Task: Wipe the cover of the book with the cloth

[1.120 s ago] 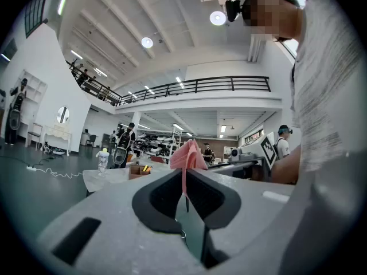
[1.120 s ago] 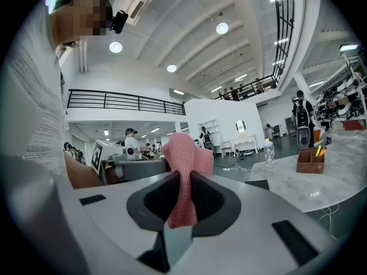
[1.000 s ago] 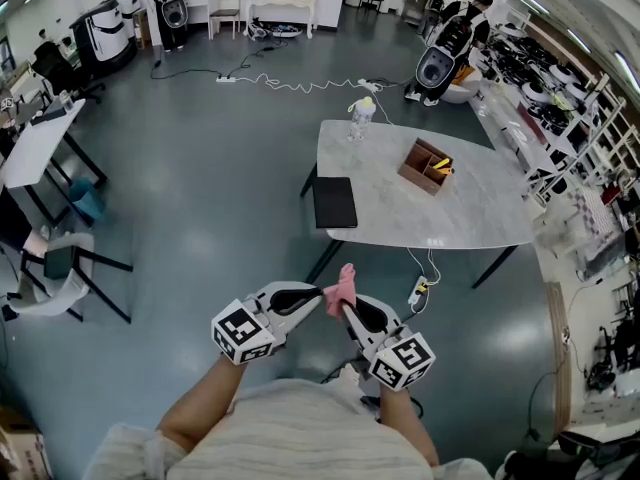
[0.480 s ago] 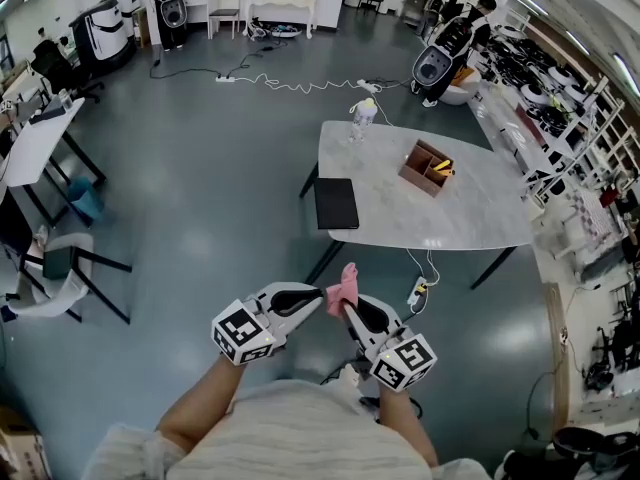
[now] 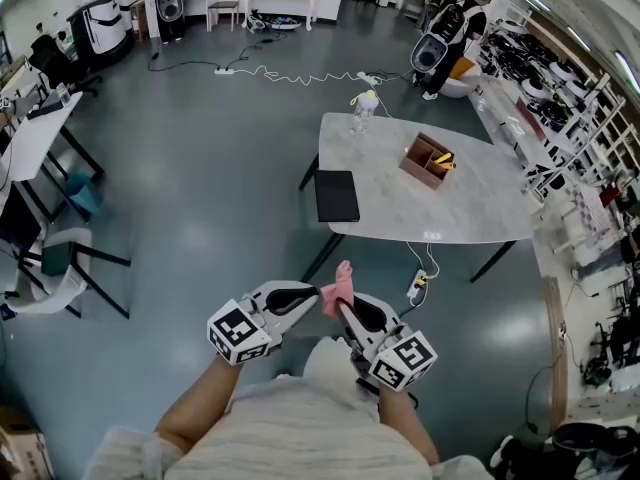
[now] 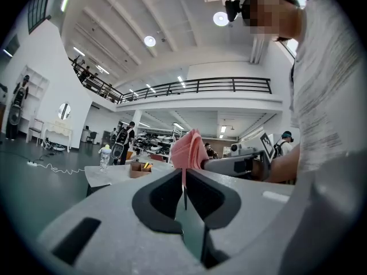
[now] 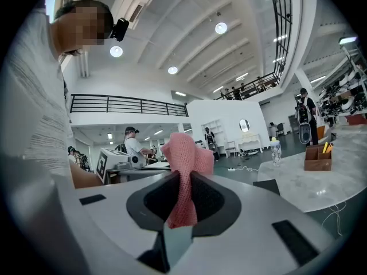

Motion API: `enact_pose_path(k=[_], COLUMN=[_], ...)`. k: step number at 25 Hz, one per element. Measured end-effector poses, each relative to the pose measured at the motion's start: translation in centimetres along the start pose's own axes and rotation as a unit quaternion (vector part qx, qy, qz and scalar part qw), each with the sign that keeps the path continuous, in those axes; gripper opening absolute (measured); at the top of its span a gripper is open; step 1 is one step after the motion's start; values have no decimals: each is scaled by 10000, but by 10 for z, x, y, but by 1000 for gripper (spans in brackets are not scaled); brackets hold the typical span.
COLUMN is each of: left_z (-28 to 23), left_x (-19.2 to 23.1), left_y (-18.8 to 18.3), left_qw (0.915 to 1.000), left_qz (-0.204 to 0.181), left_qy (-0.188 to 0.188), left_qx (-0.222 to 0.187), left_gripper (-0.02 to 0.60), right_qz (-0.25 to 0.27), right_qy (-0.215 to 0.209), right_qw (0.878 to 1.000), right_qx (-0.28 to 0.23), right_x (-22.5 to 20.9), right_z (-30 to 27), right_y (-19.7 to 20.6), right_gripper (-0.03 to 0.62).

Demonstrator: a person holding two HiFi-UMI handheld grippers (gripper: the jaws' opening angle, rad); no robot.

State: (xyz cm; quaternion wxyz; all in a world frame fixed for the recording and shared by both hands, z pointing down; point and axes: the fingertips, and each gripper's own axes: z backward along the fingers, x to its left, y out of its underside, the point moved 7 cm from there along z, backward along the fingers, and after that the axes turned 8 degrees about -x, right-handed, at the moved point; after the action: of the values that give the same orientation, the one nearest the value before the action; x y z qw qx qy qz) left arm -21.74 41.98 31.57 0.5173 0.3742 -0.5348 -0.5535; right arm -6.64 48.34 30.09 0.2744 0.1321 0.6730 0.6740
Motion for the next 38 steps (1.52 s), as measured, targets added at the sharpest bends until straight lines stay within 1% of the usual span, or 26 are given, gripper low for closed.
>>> enact_pose_path(k=[4, 7, 12, 14, 17, 20, 23, 28, 31, 33, 36, 38], left_z=[-10, -26, -63, -82, -108, -136, -163, -193, -201, -202, -201, -197], left_x=[12, 35, 77, 97, 129, 162, 189, 235, 257, 269, 294, 310], left_y=[0, 5, 21, 20, 19, 21, 26, 26, 24, 29, 43, 54], left_qw=[10000, 9999, 9974, 9964, 9950, 9927, 9910, 9906, 9898, 9888, 9867, 9849], left_qz=[-46, -64, -114, -157, -113, -180, -240, -329, -298, -200, -40, 37], left_qy=[-27, -43, 122, 122, 89, 4, -125, -448, -534, -539, -468, -345], left_qx=[21, 109, 706, 824, 986, 1194, 1308, 1249, 1289, 1380, 1558, 1699], left_gripper=[32, 32, 34, 34, 34, 34, 34, 34, 34, 34, 34, 35], right_qz=[-20, -61, -65, -34, -10, 195, 327, 315, 310, 251, 233, 309], right_qy=[-11, -54, -196, -219, -267, -421, -549, -586, -519, -404, -183, -16], right_qw=[10000, 9999, 9998, 9997, 9994, 9983, 9968, 9964, 9964, 9970, 9966, 9950], right_qx=[-56, -90, 49, 112, 198, 352, 489, 530, 597, 615, 763, 945], right_x=[-16, -42, -97, -123, -161, -199, -235, -286, -307, -319, -337, -349], right_z=[-7, -20, -47, -59, -78, -98, -114, -141, -158, -167, -183, -197], right_y=[-3, -1, 5, -1, -12, -21, -27, -32, -33, -30, -20, -11], right_gripper=[57, 57, 57, 57, 57, 57, 57, 57, 57, 57, 57, 57])
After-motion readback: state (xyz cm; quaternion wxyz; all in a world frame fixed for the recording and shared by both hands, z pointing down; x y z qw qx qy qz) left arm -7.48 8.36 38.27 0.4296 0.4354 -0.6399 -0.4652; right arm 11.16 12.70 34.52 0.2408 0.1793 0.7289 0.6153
